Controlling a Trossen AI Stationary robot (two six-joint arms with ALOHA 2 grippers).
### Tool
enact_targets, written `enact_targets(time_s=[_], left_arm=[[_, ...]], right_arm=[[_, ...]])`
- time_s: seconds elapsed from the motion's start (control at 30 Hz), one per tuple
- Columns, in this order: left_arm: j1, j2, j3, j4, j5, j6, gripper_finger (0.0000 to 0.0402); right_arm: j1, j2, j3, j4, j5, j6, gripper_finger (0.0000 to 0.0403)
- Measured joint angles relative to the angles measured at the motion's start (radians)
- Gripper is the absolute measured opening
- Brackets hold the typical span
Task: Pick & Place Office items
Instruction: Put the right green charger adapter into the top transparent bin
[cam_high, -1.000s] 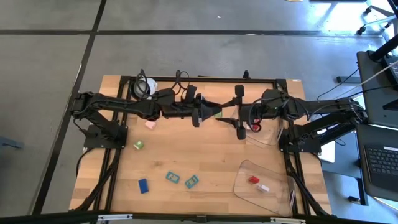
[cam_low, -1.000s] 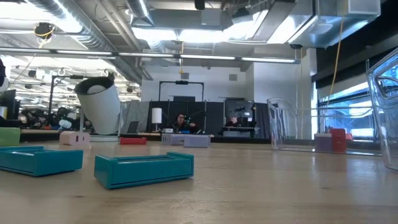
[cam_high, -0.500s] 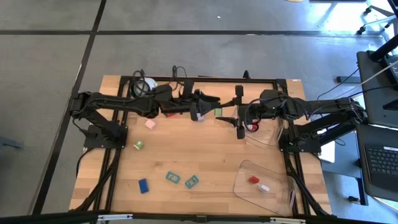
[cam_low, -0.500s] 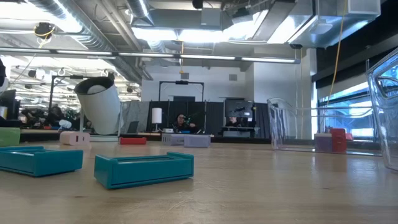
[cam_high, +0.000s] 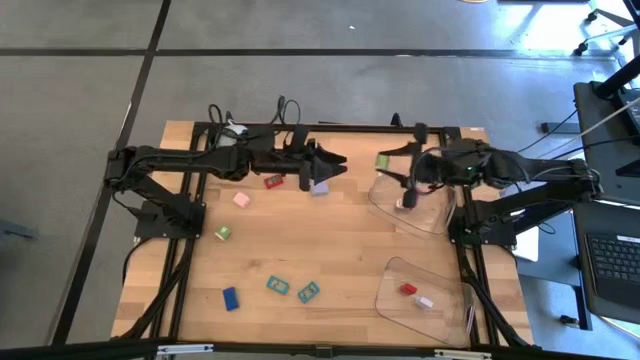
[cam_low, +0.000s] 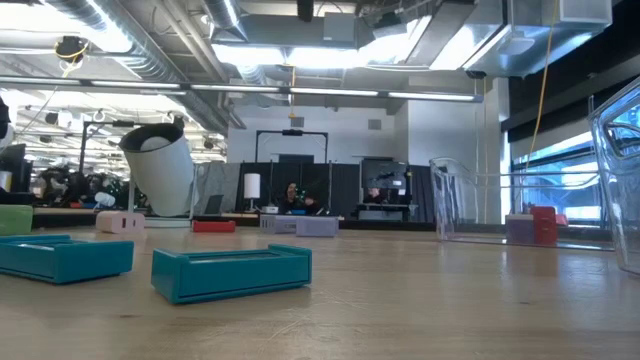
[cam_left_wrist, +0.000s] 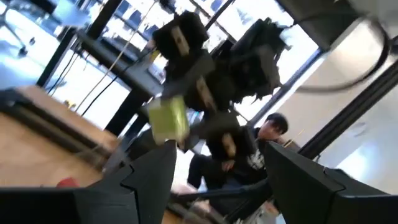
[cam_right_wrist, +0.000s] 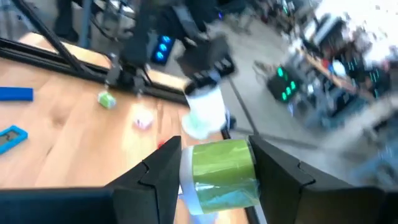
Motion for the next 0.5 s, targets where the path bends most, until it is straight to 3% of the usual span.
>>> enact_targets(time_s=[0.27,0.5], left_arm=[[0.0,0.0,0.0,-0.183,-0.143,0.0,0.0237],[-0.002,0.0,0.0,-0.25,-0.229,-0.012,0.0237]], right_arm=[[-0.033,-0.106,0.0,-0.37,0.075,0.287,0.017],[-0.042,-0.111,-0.085,-0.656,0.055,0.661,0.0171]])
